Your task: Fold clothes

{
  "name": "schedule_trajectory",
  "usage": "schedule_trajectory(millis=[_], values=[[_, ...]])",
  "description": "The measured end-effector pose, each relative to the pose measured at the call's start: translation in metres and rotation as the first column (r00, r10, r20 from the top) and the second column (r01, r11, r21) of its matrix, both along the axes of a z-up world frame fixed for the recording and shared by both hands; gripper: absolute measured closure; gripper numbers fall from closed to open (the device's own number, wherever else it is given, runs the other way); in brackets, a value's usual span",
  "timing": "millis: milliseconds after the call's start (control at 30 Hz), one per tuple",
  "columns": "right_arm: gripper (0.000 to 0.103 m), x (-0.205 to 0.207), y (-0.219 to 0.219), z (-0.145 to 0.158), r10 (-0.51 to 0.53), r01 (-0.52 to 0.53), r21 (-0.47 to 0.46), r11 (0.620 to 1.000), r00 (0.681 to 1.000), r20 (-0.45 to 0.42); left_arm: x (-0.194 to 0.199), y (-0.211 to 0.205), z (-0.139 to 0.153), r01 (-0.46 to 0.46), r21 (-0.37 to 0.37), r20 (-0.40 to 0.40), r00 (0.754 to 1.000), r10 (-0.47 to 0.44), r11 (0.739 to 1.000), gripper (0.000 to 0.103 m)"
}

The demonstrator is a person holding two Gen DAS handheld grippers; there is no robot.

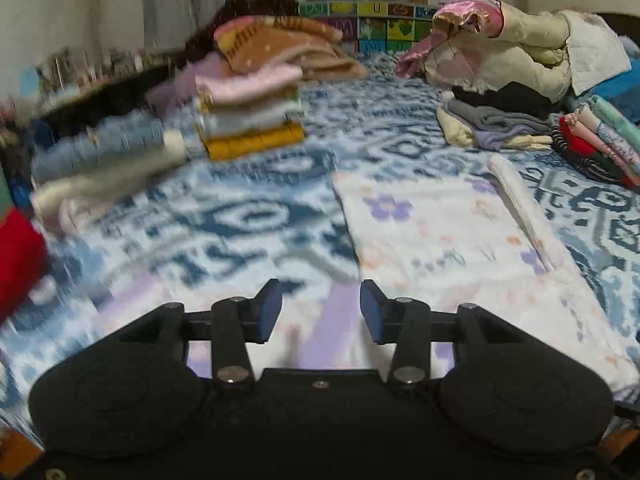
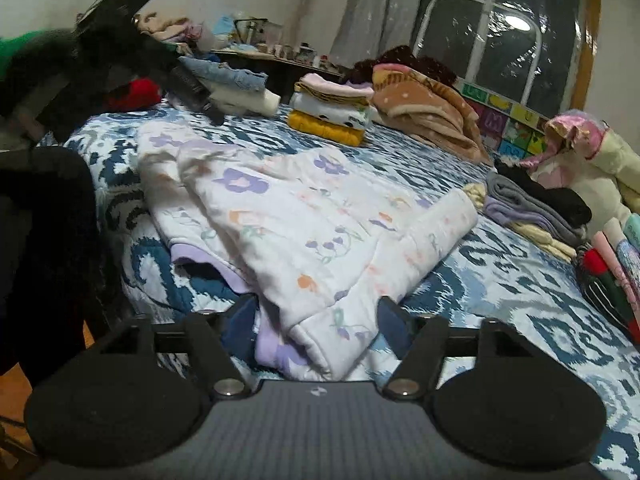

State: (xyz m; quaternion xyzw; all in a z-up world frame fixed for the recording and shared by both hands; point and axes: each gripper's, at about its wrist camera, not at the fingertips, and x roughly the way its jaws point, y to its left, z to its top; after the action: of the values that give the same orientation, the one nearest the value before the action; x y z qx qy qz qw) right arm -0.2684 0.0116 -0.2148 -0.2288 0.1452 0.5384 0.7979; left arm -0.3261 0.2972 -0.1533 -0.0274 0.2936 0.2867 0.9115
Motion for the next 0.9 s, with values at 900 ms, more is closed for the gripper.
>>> schedule_trajectory(millis=[900], values=[[0.035, 0.045, 0.027, -0.008, 0.083, -0.078, 0.027, 0.997, 0.962, -0.261, 0.269, -0.009, -0.028, 0.227, -0.438, 0.049, 0.972, -0.229, 0.870, 0.097]])
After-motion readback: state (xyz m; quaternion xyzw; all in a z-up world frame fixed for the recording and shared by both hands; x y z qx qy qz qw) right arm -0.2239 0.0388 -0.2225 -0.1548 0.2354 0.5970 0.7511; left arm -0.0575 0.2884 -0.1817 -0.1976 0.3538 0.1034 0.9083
